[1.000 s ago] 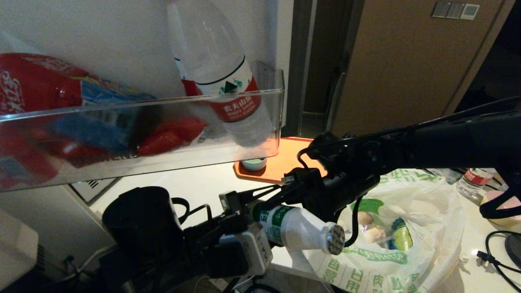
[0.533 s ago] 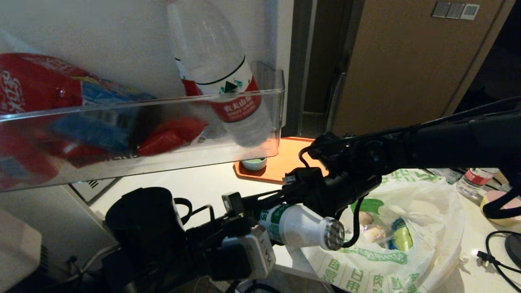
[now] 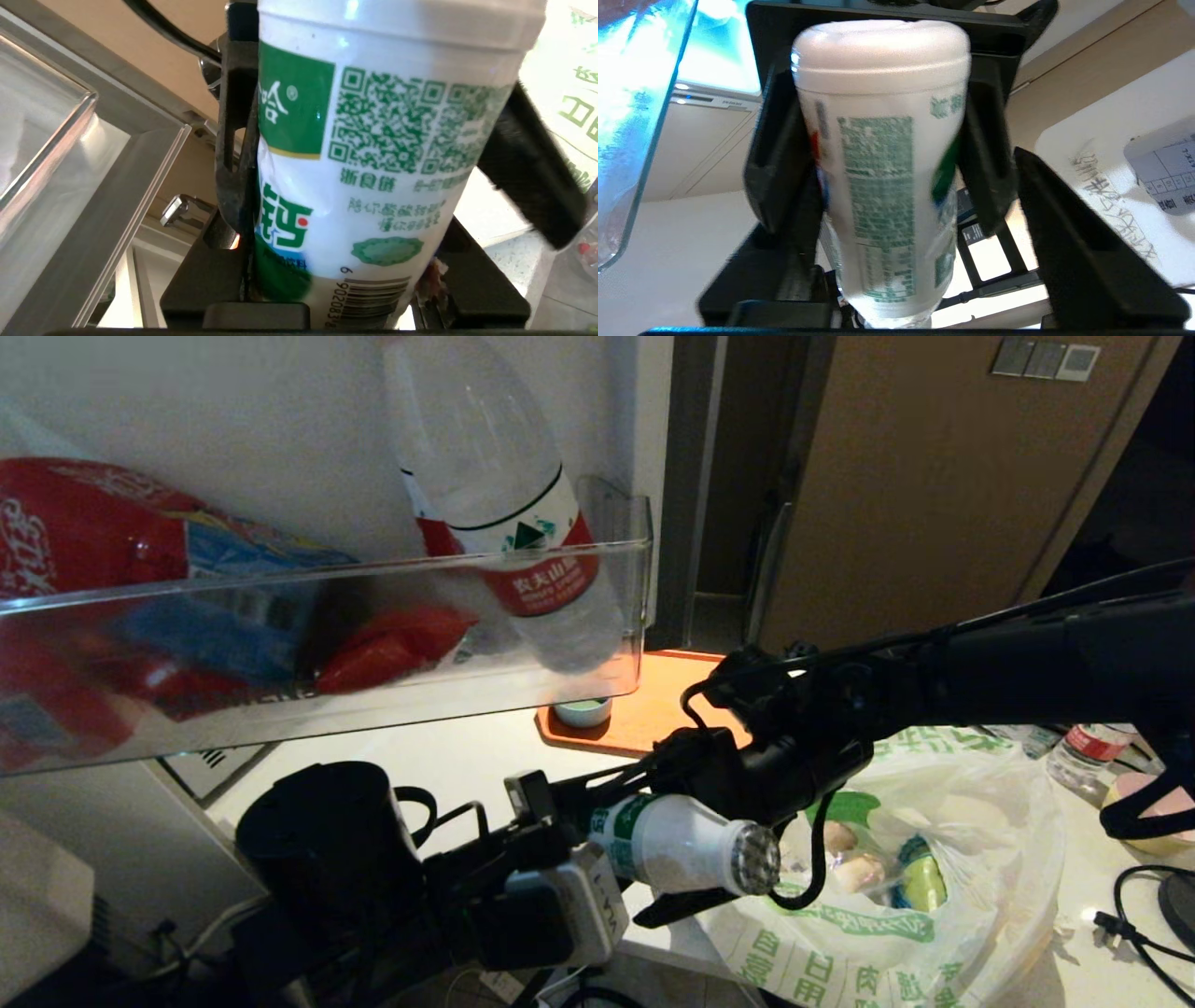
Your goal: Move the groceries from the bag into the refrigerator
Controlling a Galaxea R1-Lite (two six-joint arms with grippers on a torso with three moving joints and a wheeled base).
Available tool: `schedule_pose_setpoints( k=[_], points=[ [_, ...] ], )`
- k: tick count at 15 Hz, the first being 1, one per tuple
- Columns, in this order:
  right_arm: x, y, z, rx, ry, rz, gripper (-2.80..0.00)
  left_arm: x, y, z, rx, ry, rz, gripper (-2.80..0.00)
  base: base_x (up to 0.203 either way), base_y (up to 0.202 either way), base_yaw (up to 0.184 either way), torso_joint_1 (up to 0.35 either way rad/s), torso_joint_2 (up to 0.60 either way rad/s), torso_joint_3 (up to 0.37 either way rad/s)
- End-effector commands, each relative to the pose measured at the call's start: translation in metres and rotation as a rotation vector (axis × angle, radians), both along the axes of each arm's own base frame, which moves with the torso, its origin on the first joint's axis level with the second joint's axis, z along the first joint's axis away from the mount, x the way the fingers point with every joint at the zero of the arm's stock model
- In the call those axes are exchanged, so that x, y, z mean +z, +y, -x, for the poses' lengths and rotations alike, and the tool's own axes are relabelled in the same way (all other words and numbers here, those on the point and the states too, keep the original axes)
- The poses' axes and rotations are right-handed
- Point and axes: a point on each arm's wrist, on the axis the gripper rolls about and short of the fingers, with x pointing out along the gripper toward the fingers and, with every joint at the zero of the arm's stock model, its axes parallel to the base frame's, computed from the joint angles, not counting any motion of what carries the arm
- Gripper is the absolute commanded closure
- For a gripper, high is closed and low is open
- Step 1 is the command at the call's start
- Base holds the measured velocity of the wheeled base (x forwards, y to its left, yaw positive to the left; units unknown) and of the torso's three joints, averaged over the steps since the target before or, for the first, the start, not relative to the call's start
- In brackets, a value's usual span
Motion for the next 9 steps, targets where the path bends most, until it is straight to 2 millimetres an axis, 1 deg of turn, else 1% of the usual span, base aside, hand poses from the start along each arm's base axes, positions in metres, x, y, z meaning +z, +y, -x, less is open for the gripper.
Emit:
schedule_pose_setpoints(
  k=[1,3,6,9],
  points=[
    [0.005,-0.005,0.001,-0.004,0.005,-0.010,-2.80,0.001,0.002,0.003,-0.002,-0.008,-0.001,0.00,0.000,0.000,0.000,0.000,0.00,0.000],
    [0.008,-0.016,0.001,-0.030,0.001,-0.012,-2.80,-0.002,0.008,0.008,-0.003,0.007,-0.015,0.00,0.000,0.000,0.000,0.000,0.00,0.000],
    [0.006,-0.030,0.002,-0.061,0.019,-0.001,-2.80,-0.005,0.018,0.019,0.000,0.011,-0.020,0.00,0.000,0.000,0.000,0.000,0.00,0.000],
    [0.012,-0.035,0.012,-0.060,0.002,-0.011,-2.80,0.000,0.032,0.032,0.013,0.003,-0.009,0.00,0.000,0.000,0.000,0.000,0.00,0.000]
  ],
)
